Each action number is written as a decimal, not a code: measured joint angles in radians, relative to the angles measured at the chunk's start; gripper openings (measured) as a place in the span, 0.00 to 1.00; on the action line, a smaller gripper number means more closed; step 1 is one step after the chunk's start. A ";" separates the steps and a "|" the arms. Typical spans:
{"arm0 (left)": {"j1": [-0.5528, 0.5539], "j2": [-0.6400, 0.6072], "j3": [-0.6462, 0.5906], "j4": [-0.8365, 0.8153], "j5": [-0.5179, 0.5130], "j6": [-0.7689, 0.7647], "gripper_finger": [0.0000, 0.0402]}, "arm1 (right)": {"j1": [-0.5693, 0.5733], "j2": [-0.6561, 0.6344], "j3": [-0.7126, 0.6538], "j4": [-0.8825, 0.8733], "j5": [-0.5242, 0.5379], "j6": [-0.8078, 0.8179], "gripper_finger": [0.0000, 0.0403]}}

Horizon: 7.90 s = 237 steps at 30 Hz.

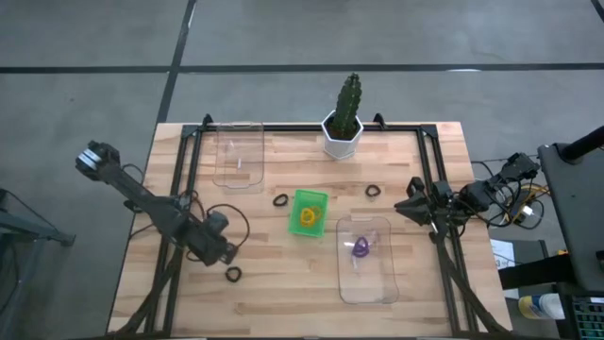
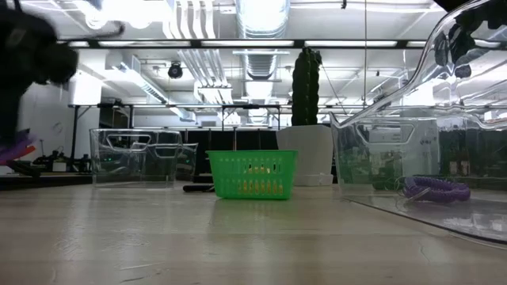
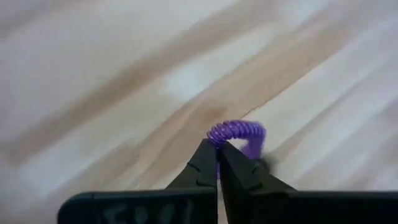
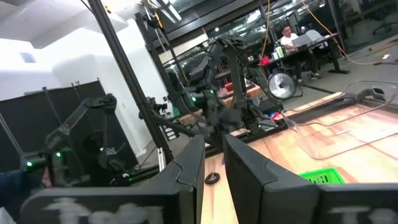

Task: Sort spring keychains
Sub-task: Put the purple spring keychain into the right transparent bin, then put the top right black spring keychain into the left transparent bin

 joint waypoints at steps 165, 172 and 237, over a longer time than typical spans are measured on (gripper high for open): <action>0.446 0.593 0.831 -0.354 -0.325 0.941 0.40 | -0.203 0.923 0.569 -0.565 -0.430 0.332 0.04; 0.365 0.585 0.700 -0.335 -0.327 0.803 0.40 | -0.159 0.924 0.568 -0.683 -0.403 0.353 0.04; -0.009 -0.145 -0.200 0.767 -0.501 0.823 0.40 | -0.153 1.047 0.671 -0.767 -0.371 0.318 0.18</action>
